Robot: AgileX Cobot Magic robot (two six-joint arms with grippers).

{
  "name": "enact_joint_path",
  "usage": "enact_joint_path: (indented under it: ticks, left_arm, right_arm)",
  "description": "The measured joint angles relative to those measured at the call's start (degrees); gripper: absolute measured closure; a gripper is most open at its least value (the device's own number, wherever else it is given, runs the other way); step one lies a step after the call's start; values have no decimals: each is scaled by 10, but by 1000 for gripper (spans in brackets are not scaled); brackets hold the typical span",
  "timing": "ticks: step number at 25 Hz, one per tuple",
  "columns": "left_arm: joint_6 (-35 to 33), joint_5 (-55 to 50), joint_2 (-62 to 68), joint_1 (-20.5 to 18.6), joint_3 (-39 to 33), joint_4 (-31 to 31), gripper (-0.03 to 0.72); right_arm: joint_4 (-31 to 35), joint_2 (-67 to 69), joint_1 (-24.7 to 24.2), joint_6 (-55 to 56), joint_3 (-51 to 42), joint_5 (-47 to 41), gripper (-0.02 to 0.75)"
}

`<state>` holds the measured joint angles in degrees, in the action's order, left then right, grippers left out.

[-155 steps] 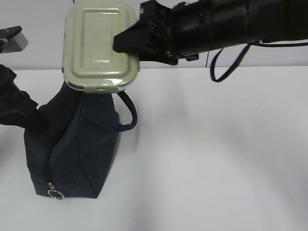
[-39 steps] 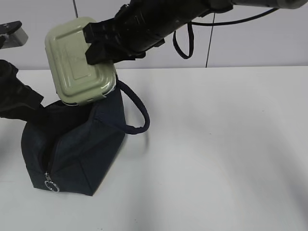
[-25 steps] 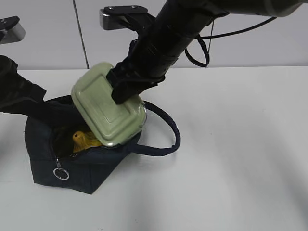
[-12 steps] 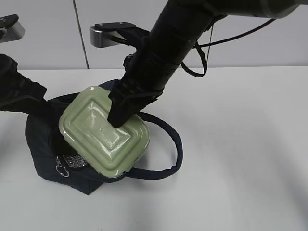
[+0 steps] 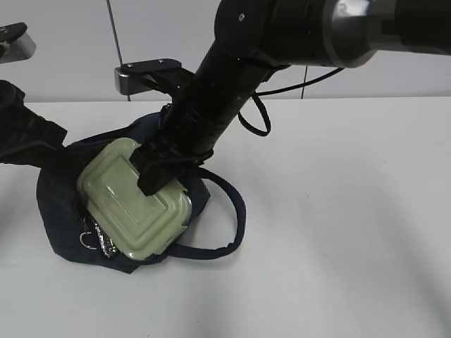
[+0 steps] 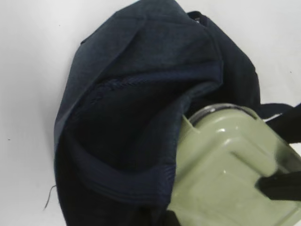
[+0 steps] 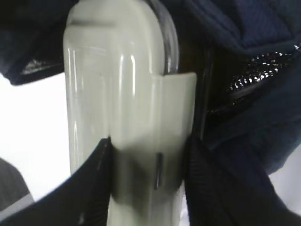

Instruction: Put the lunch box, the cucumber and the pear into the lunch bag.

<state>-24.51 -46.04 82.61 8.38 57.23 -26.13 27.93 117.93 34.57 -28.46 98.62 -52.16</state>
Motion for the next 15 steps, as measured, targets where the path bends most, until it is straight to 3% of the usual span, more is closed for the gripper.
enact_joint_path:
  ticks: [15]
  left_arm:
    - [0, -12, 0, 22, 0, 2, 687]
  right_arm:
    - [-12, 6, 1, 97, 19, 133, 435]
